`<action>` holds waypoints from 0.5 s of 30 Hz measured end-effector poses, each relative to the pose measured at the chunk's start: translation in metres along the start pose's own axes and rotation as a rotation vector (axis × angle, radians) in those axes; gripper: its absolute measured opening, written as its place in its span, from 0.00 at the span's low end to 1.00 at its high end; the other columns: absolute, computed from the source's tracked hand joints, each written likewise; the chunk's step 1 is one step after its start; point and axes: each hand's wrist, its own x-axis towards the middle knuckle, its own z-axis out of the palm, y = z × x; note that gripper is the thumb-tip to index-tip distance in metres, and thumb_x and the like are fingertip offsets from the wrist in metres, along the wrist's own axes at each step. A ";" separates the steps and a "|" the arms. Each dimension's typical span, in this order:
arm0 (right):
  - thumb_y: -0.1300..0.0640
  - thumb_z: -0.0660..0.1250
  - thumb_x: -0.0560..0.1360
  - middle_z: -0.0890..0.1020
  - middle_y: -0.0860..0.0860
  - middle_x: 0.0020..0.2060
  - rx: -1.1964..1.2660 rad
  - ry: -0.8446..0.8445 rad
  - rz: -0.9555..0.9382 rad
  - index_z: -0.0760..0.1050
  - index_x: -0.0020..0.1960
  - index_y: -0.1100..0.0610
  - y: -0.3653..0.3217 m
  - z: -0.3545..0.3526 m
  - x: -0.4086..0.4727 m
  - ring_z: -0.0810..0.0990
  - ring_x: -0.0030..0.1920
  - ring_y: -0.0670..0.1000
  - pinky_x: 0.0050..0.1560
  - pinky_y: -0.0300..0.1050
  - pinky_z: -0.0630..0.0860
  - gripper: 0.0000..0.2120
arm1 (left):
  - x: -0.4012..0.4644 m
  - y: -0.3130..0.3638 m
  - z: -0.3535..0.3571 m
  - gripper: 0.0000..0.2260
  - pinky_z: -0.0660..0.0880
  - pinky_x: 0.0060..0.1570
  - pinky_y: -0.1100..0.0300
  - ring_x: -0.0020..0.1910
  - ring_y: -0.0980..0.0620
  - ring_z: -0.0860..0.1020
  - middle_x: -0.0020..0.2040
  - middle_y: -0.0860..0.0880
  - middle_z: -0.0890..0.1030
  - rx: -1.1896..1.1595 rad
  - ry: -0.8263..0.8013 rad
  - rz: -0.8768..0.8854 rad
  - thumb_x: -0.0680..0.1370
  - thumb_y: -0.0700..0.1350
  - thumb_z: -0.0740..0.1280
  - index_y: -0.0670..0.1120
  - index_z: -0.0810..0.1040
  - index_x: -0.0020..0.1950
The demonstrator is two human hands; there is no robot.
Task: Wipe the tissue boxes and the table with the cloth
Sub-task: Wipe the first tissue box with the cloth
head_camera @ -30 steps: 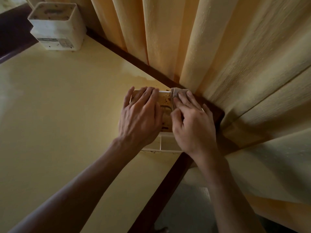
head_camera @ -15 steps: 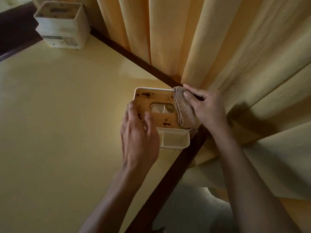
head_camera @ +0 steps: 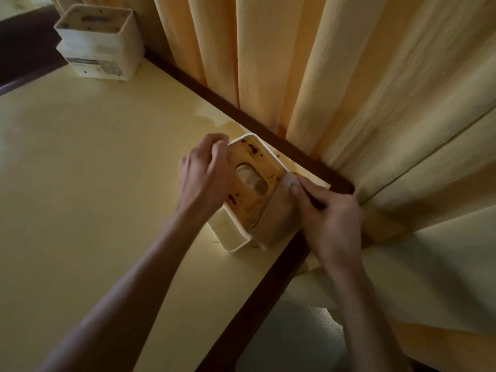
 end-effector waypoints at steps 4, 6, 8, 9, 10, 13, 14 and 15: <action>0.53 0.70 0.81 0.83 0.42 0.51 -0.054 0.035 -0.094 0.82 0.62 0.57 -0.004 0.009 -0.028 0.80 0.46 0.30 0.50 0.26 0.76 0.13 | 0.022 0.001 0.001 0.19 0.74 0.43 0.60 0.44 0.60 0.78 0.47 0.56 0.83 -0.024 -0.139 0.029 0.79 0.55 0.53 0.51 0.83 0.52; 0.54 0.70 0.81 0.86 0.47 0.52 -0.110 0.055 -0.142 0.83 0.62 0.58 -0.004 0.011 -0.036 0.83 0.49 0.38 0.53 0.32 0.78 0.12 | 0.030 0.002 0.005 0.20 0.75 0.46 0.57 0.48 0.58 0.79 0.49 0.55 0.84 -0.017 -0.190 0.045 0.78 0.56 0.53 0.52 0.83 0.52; 0.55 0.70 0.81 0.87 0.49 0.52 -0.133 0.040 -0.144 0.83 0.62 0.58 -0.006 0.009 -0.038 0.83 0.50 0.41 0.54 0.27 0.75 0.13 | 0.035 0.005 0.011 0.21 0.75 0.49 0.57 0.52 0.57 0.79 0.51 0.55 0.84 -0.006 -0.238 0.055 0.78 0.56 0.52 0.52 0.83 0.54; 0.54 0.70 0.81 0.87 0.49 0.52 -0.149 0.024 -0.142 0.83 0.62 0.58 -0.008 0.008 -0.038 0.83 0.50 0.41 0.53 0.23 0.73 0.13 | 0.037 0.007 0.013 0.21 0.74 0.49 0.59 0.52 0.58 0.79 0.51 0.57 0.84 -0.006 -0.261 0.059 0.78 0.56 0.52 0.52 0.83 0.55; 0.54 0.70 0.80 0.87 0.49 0.50 -0.168 0.006 -0.133 0.83 0.62 0.58 -0.009 0.007 -0.037 0.83 0.49 0.41 0.51 0.22 0.72 0.13 | 0.039 0.010 0.016 0.21 0.73 0.48 0.61 0.52 0.60 0.79 0.50 0.58 0.84 -0.007 -0.282 0.058 0.78 0.56 0.52 0.52 0.83 0.56; 0.54 0.70 0.80 0.86 0.49 0.48 -0.170 -0.016 -0.117 0.84 0.60 0.58 -0.011 0.004 -0.034 0.83 0.46 0.42 0.47 0.21 0.71 0.12 | 0.042 0.017 0.017 0.17 0.69 0.45 0.69 0.51 0.60 0.78 0.53 0.58 0.83 0.057 -0.312 0.081 0.81 0.55 0.56 0.52 0.81 0.60; 0.54 0.71 0.80 0.86 0.48 0.48 -0.140 -0.009 -0.106 0.84 0.60 0.58 -0.011 0.004 -0.033 0.83 0.46 0.41 0.46 0.21 0.72 0.11 | 0.037 0.019 0.012 0.14 0.68 0.43 0.72 0.49 0.60 0.78 0.56 0.58 0.81 0.122 -0.290 0.111 0.82 0.53 0.59 0.53 0.79 0.63; 0.54 0.71 0.80 0.85 0.47 0.47 -0.099 0.000 -0.089 0.84 0.60 0.57 -0.011 0.004 -0.032 0.82 0.46 0.39 0.45 0.22 0.73 0.11 | 0.030 0.019 0.007 0.13 0.66 0.43 0.73 0.49 0.60 0.77 0.59 0.58 0.80 0.176 -0.253 0.141 0.82 0.50 0.62 0.53 0.78 0.65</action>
